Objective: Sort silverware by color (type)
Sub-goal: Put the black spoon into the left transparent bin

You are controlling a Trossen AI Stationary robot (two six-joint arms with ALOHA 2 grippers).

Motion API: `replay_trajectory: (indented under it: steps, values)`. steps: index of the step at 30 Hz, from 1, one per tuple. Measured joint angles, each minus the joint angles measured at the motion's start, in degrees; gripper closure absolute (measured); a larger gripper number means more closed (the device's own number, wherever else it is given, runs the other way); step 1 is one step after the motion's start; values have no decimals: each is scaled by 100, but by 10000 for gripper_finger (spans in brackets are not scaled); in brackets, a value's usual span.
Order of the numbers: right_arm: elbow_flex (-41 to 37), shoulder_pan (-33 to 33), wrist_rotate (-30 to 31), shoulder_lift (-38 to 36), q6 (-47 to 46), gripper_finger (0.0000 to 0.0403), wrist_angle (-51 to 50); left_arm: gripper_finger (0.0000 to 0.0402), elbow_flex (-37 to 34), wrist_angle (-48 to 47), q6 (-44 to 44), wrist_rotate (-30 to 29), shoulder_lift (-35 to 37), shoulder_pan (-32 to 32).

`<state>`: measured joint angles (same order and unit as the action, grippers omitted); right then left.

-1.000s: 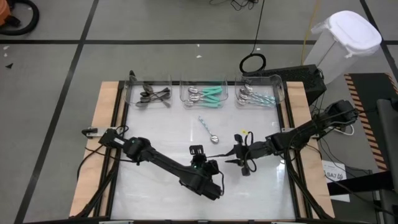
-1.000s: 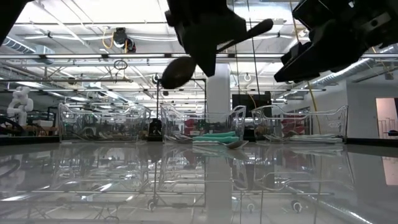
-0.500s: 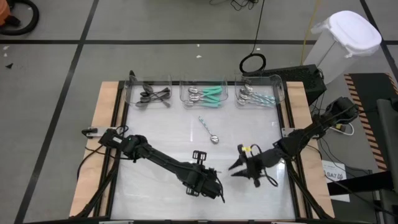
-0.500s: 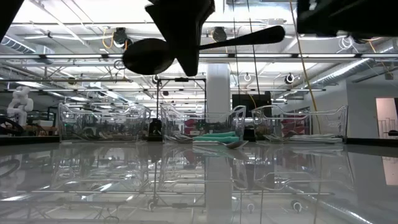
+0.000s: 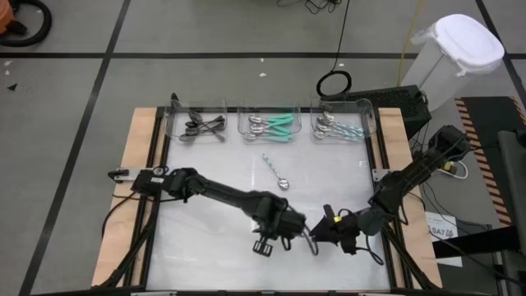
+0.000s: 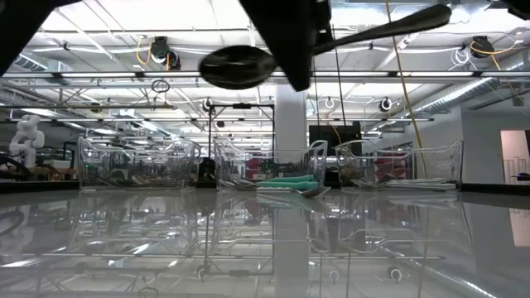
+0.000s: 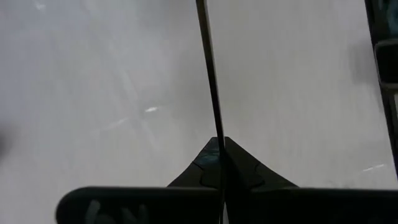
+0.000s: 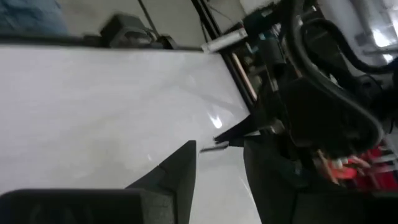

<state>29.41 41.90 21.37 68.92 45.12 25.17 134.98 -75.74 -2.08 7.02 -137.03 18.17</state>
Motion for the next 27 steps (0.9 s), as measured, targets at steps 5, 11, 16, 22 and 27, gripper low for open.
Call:
replay_trajectory:
  steps: [5,11,16,22,27]
  values:
    - [0,82,589,2,-98,275,-17,401,0,245,11,94,0,-239]
    - [0,86,734,3,-526,275,-102,401,0,244,83,73,0,-307]
    - [0,25,736,7,-1731,275,73,401,0,253,118,64,0,-293]
    - [0,-259,710,4,-3269,275,330,401,0,255,221,-153,-2,-301]
    - [0,-427,291,4,-3971,275,221,401,0,242,324,-255,-4,-299]
